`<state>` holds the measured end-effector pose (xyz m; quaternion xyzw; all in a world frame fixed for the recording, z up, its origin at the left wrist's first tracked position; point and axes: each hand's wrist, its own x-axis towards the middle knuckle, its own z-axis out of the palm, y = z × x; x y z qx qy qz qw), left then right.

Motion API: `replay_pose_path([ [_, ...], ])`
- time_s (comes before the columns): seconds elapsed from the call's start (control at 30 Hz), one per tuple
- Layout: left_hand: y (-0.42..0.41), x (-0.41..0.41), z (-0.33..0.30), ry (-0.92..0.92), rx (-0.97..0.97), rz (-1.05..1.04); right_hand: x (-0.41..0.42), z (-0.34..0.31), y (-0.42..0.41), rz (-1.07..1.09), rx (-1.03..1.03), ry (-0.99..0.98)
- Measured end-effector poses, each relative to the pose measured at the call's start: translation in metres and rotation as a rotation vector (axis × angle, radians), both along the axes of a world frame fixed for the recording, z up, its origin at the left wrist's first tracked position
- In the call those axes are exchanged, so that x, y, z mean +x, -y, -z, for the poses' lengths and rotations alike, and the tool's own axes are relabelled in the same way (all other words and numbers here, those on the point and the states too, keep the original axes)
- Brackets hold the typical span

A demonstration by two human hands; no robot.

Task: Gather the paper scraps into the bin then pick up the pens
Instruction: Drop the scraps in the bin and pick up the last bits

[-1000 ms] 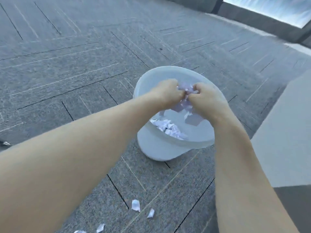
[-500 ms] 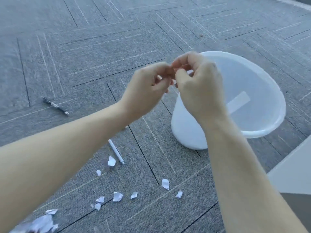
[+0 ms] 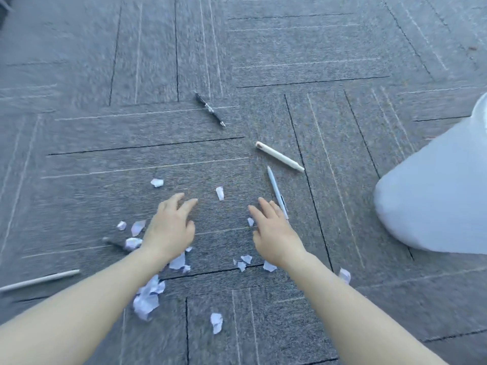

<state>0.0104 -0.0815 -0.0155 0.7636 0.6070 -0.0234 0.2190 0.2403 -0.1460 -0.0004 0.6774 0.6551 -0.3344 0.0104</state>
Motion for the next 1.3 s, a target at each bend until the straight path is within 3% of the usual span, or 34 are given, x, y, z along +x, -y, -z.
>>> replay_pose_path([
  [0.1, 0.025, -0.017, 0.003, -0.043, 0.016, 0.032, -0.010, 0.008, 0.012, -0.023, 0.055, 0.071],
  [0.23, 0.064, -0.032, 0.003, -0.025, 0.051, 0.181, -0.023, 0.010, 0.039, -0.180, 0.188, 0.022],
  [0.33, 0.077, -0.040, 0.007, 0.008, 0.079, 0.265, -0.035, 0.011, 0.027, -0.129, 0.332, -0.061],
  [0.53, 0.082, -0.057, 0.012, 0.107, 0.090, 0.281, -0.076, 0.019, -0.057, -0.224, 0.167, 0.092],
  [0.63, 0.086, -0.062, 0.007, 0.087, 0.081, 0.221, -0.082, 0.021, -0.055, -0.249, 0.121, 0.088],
  [0.83, 0.086, -0.078, 0.002, 0.043, 0.049, -0.040, -0.104, 0.009, -0.017, -0.486, 0.324, -0.084],
  [1.03, 0.072, -0.103, 0.003, 0.003, 0.084, -0.354, -0.189, 0.015, -0.067, -0.717, 0.138, -0.043],
  [1.3, 0.072, -0.124, 0.001, 0.061, 0.104, -0.409, -0.177, 0.014, -0.035, -0.835, 0.205, -0.143],
])
